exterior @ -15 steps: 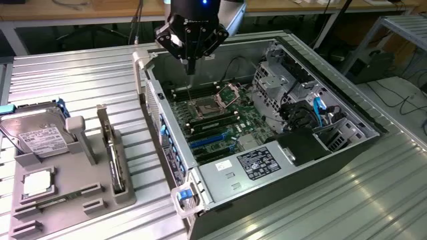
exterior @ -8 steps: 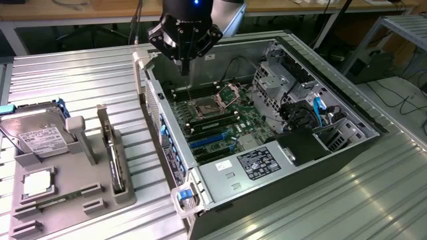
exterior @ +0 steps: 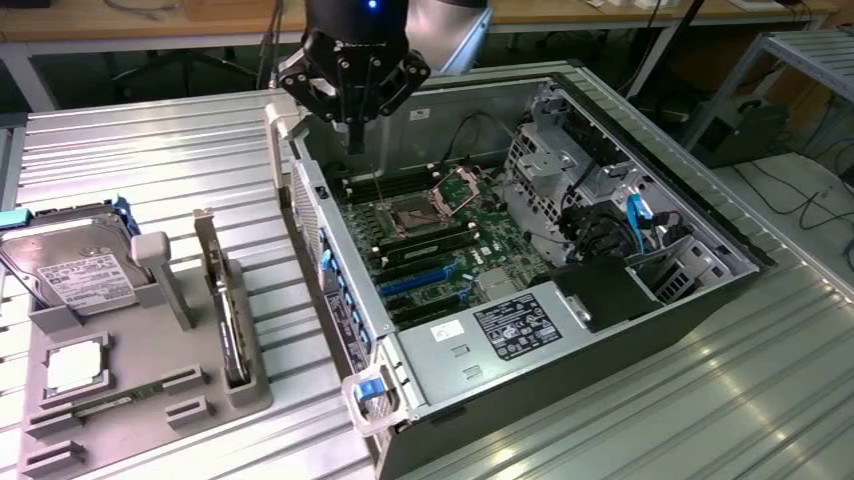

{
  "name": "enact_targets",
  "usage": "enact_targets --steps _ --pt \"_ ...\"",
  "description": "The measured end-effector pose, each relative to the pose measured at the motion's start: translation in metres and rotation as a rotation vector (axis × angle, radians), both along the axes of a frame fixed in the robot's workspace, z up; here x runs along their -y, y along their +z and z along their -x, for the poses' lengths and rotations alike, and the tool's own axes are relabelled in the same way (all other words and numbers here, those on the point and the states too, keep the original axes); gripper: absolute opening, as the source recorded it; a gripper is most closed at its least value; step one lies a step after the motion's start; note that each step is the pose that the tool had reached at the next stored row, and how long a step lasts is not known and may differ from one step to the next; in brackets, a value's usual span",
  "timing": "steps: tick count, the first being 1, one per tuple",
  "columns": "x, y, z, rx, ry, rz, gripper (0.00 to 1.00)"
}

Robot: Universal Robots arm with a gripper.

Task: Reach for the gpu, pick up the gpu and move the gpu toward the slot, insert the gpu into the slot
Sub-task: 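Reach for the gpu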

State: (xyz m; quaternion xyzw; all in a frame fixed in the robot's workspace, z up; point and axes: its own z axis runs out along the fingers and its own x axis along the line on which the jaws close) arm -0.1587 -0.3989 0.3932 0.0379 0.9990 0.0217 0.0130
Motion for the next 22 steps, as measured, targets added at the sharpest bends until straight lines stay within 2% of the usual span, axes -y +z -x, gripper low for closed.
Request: enact_targets --steps 6,22 --pt "0.0000 0.0000 0.012 0.0000 0.000 0.0000 0.11" --pt "0.0001 0.0000 0.053 -0.0001 0.004 0.0001 0.11"
